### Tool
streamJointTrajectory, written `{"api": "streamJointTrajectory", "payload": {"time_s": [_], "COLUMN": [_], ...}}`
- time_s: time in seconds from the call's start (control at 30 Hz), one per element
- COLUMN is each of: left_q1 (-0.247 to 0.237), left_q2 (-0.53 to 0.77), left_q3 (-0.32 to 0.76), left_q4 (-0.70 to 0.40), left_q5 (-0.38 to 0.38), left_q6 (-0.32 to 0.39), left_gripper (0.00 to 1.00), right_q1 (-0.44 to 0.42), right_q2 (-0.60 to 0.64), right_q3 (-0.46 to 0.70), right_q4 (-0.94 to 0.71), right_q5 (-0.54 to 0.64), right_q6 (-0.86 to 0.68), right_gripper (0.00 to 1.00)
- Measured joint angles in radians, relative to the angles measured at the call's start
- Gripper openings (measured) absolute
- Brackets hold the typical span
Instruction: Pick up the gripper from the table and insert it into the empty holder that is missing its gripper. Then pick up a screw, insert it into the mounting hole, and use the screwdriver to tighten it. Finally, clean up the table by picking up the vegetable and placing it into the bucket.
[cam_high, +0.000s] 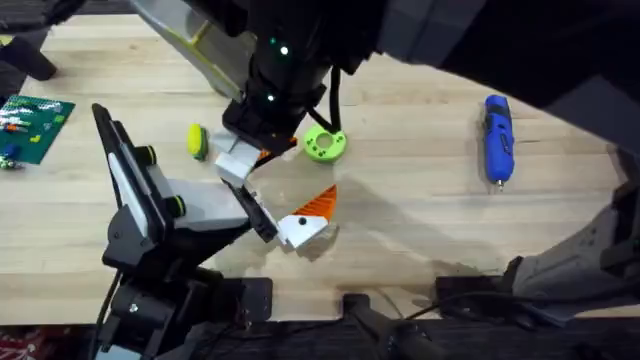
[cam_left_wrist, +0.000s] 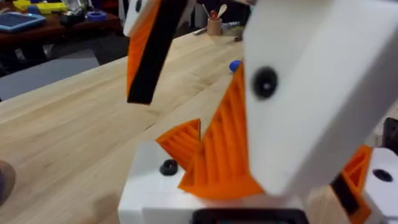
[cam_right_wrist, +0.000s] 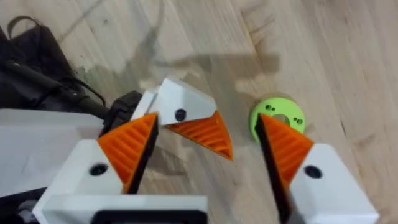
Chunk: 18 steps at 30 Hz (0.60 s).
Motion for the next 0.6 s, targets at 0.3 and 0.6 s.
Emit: {"api": "streamJointTrajectory", "payload": {"time_s": [0.3,0.6], "left_q1": [0.000,0.000], "left_q2": [0.000,0.000], "left_q3": [0.000,0.000], "left_q4": [0.000,0.000], "left_q5": [0.000,0.000], "left_q6": [-0.002,-0.002], "left_gripper": [0.989,0.989], "right_q1": [0.000,0.000], "right_q2": [0.000,0.000], "right_q3": [0.002,0.002], "right_q4": [0.000,0.000], "right_q5": [0.007,0.007], "right_q6": [-0.001,-0.001], "right_gripper": [0.994,0.994]}}
